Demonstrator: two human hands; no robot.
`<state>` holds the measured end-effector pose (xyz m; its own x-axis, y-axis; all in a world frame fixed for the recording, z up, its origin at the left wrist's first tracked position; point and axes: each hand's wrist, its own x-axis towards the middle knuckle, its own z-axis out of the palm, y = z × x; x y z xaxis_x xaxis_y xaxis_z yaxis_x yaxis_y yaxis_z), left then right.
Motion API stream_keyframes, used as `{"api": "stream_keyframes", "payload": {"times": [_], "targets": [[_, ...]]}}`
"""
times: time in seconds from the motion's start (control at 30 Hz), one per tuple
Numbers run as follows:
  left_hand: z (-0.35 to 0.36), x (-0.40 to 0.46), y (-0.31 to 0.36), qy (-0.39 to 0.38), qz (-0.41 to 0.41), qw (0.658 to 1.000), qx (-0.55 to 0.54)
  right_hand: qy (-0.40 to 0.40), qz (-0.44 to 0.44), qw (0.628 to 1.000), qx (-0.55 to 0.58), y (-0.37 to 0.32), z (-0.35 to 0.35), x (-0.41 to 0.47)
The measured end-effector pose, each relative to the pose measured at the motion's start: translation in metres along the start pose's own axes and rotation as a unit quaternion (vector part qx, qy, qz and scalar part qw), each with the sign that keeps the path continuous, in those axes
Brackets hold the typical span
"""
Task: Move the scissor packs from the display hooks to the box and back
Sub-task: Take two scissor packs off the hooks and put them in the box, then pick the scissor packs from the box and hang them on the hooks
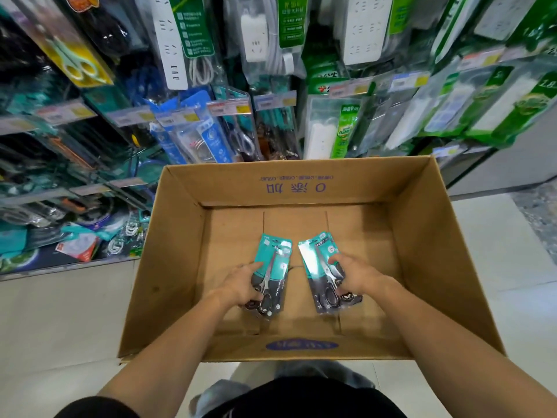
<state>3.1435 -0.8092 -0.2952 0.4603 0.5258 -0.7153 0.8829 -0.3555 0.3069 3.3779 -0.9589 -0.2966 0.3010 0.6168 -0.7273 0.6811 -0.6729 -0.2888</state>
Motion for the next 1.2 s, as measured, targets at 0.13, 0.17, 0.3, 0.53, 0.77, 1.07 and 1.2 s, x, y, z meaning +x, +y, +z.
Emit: {"api": "stream_keyframes", "payload": {"times": [0.13,0.17,0.3,0.53,0.77,1.07,1.2], "targets": [[-0.009,-0.001,-0.008,0.012,0.008,0.998,-0.055,-0.029,-0.014,0.994,0.102,0.007,-0.01,0.009],[-0.011,-0.001,-0.01,0.013,0.011,0.997,-0.072,-0.036,-0.018,0.993,0.11,0.009,-0.011,0.012],[-0.021,-0.007,-0.017,0.024,0.046,0.987,-0.149,0.003,-0.055,0.981,0.185,0.002,-0.023,0.002],[-0.066,-0.044,-0.042,0.141,0.142,0.944,-0.264,0.071,-0.154,0.936,0.307,-0.065,-0.042,-0.034],[-0.124,-0.113,-0.096,0.219,0.207,0.894,-0.332,0.116,-0.266,0.899,0.329,-0.173,-0.042,-0.078],[-0.165,-0.186,-0.202,0.293,0.228,0.85,-0.372,0.159,-0.333,0.876,0.31,-0.315,-0.008,-0.113],[-0.174,-0.216,-0.249,0.324,0.231,0.827,-0.397,0.161,-0.357,0.872,0.293,-0.37,0.013,-0.125]]}}
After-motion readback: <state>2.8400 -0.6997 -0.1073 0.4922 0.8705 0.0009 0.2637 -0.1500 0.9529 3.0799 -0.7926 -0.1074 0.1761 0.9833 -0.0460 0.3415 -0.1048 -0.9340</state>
